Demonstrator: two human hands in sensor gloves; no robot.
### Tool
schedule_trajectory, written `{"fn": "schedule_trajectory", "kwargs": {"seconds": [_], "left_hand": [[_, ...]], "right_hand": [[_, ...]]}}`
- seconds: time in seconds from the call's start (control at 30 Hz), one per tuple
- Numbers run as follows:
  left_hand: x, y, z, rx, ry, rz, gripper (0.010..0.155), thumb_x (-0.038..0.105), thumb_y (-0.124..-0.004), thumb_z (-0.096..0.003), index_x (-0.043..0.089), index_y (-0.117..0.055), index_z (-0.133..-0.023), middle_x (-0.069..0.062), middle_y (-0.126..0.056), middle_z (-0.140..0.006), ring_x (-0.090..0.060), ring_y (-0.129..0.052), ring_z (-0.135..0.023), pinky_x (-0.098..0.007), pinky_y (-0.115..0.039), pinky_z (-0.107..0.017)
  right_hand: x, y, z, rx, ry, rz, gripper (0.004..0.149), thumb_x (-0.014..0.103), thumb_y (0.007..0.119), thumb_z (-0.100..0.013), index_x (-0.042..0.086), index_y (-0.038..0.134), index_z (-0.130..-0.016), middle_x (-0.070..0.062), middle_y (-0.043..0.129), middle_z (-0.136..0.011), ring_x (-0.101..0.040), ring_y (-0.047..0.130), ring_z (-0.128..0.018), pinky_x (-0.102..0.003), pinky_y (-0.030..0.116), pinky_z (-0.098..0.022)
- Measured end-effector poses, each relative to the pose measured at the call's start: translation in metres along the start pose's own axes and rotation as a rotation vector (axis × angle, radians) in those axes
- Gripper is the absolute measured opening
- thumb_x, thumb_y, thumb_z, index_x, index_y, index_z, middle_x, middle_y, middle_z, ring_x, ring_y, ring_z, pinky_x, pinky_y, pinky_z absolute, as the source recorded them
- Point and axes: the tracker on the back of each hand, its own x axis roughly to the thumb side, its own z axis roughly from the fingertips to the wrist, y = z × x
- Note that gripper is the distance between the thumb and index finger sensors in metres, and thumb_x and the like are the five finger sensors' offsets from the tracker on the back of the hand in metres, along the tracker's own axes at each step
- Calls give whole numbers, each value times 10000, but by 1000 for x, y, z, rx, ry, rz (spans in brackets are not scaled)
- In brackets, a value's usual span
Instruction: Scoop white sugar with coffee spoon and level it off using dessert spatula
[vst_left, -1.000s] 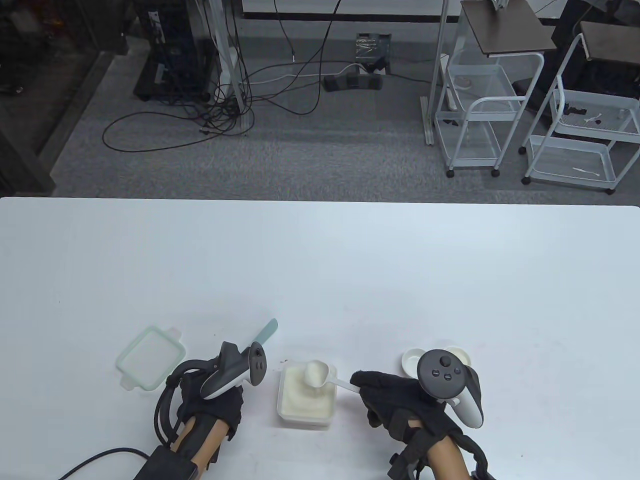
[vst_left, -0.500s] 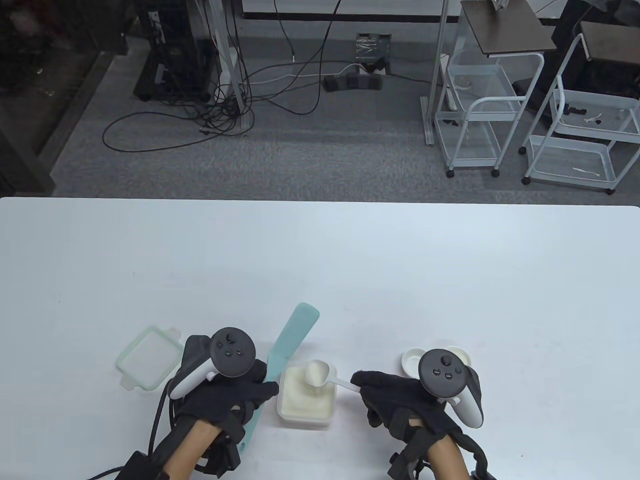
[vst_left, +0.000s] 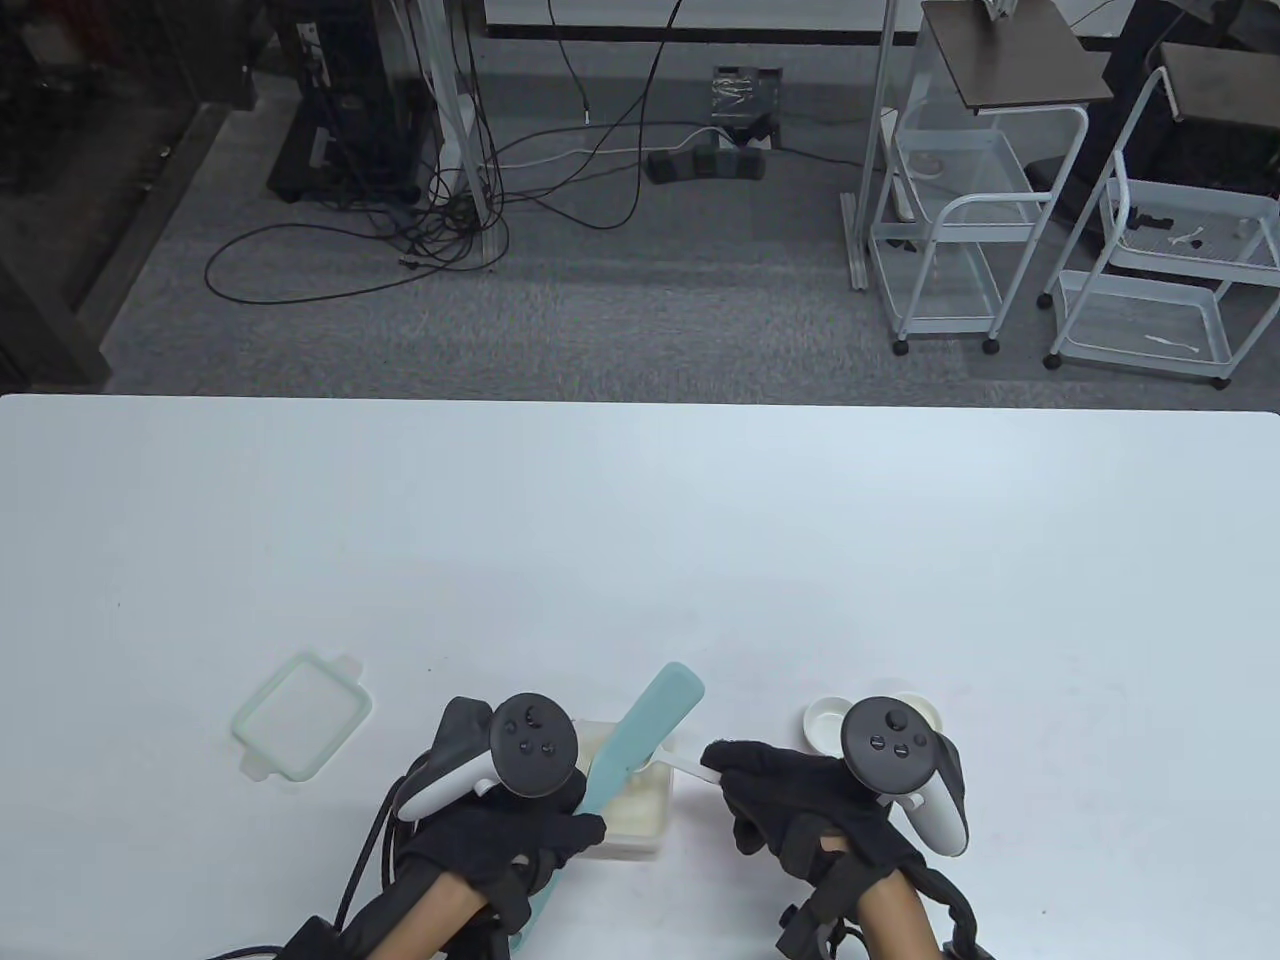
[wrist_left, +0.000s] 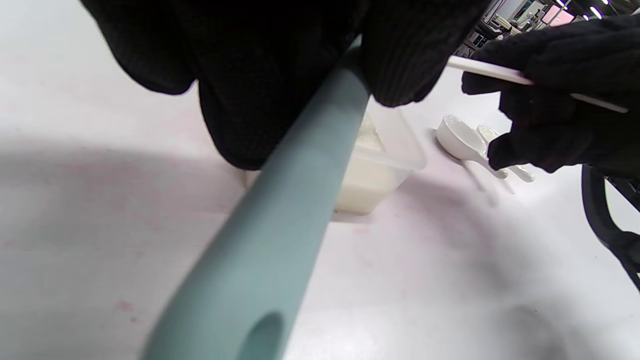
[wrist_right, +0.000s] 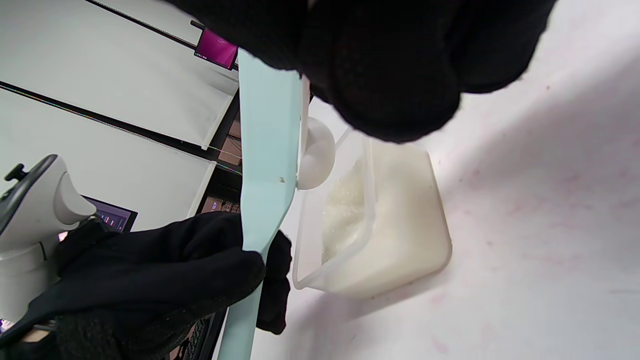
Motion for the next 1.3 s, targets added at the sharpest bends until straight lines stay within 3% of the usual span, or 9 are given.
{"fn": "schedule_trajectory", "kwargs": {"seconds": [1.3], "left_hand": [[-21, 9, 0, -32, 136, -112, 515, 445, -806, -630, 104, -868, -1011, -43, -1008, -857, -276, -1048, -720, -564, -764, -680]], "right_hand": [[-5, -4, 2, 17, 28, -49, 441, 143, 704, -585, -91, 746, -957, -196, 881, -627, -256, 981, -413, -601, 786, -542]]}}
